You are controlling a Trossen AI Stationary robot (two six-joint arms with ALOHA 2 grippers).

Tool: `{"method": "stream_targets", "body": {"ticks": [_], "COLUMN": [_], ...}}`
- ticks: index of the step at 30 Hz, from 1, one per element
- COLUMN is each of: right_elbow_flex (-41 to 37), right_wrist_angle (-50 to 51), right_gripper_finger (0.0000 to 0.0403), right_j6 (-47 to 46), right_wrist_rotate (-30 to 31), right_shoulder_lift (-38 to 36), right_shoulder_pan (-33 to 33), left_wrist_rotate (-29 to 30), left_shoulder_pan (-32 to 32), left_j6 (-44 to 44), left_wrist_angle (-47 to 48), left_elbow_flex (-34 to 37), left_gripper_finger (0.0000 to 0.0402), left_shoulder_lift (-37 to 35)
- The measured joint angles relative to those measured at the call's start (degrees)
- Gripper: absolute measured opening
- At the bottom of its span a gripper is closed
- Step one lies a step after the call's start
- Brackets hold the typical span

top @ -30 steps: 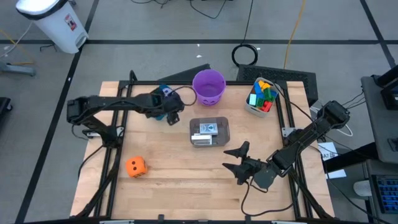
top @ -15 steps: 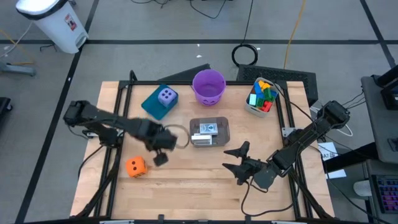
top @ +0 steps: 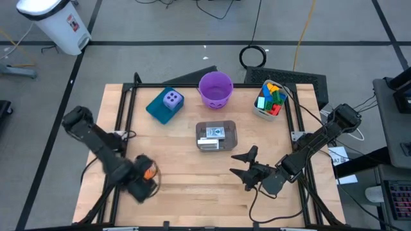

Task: Pick & Place Toys
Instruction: Put the orange dice into the blue bin

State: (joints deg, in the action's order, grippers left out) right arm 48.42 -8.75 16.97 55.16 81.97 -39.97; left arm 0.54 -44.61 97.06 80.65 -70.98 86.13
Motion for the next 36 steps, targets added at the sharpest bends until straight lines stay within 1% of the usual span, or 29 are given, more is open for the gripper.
{"method": "stream_targets", "body": {"ticks": [2, 4, 6, 8, 12, 17, 19, 20, 22, 24, 27, 30, 36], "right_elbow_flex": [0.0, 0.0, 0.0, 0.0, 0.0, 0.0, 0.0, 0.0, 0.0, 0.0, 0.0, 0.0, 0.0], "right_wrist_angle": [0.0, 0.0, 0.0, 0.0, 0.0, 0.0, 0.0, 0.0, 0.0, 0.0, 0.0, 0.0, 0.0], "right_gripper_finger": [0.0263, 0.0263, 0.0263, 0.0263, 0.0263, 0.0263, 0.0263, 0.0263, 0.0263, 0.0263, 0.0263, 0.0263, 0.0263], "right_j6": [0.0, 0.0, -0.3, -1.5, -2.7, -3.3, -3.9, -4.1, -4.1, -4.1, -4.1, -4.1, -4.3], "right_wrist_rotate": [0.0, 0.0, 0.0, 0.0, -0.1, -0.1, -0.1, -0.1, -0.1, -0.1, -0.1, -0.2, -1.7], "right_shoulder_lift": [0.0, 0.0, 0.0, 0.0, 0.0, 0.0, 0.0, 0.0, 0.0, 0.0, 0.0, 0.0, 0.0], "right_shoulder_pan": [0.0, 0.0, 0.0, 0.0, 0.0, 0.0, 0.0, 0.0, 0.0, 0.0, 0.0, 0.0, 0.0], "left_wrist_rotate": [2.6, 6.8, 11.0, 12.9, 13.2, 13.5, 14.0, 15.5, 20.9, 26.3, 29.8, 30.5, 27.1], "left_shoulder_pan": [-3.8, -7.2, -9.8, -11.4, -11.8, -9.3, -8.0, -7.5, -6.5, -5.1, -2.7, 0.0, 3.7], "left_j6": [7.4, 13.5, 18.2, 21.4, 22.0, 21.1, 18.5, 16.6, 11.2, 4.8, -3.7, -13.0, -28.1], "left_wrist_angle": [0.0, -0.2, -1.0, -2.7, -7.1, -13.7, -16.0, -16.8, -18.2, -21.8, -25.3, -27.6, -37.4], "left_elbow_flex": [0.0, 0.2, 1.0, 2.3, 6.3, 12.0, 13.2, 13.5, 13.5, 12.6, 11.4, 10.0, 9.0], "left_gripper_finger": [0.0384, 0.0387, 0.0387, 0.0385, 0.0378, 0.0379, 0.0381, 0.0380, 0.0378, 0.0374, 0.0372, 0.0377, 0.0385], "left_shoulder_lift": [0.0, 0.0, 0.0, 0.0, 0.0, -0.2, -0.3, -0.3, -0.1, -0.2, 0.3, -0.1, 0.0]}}
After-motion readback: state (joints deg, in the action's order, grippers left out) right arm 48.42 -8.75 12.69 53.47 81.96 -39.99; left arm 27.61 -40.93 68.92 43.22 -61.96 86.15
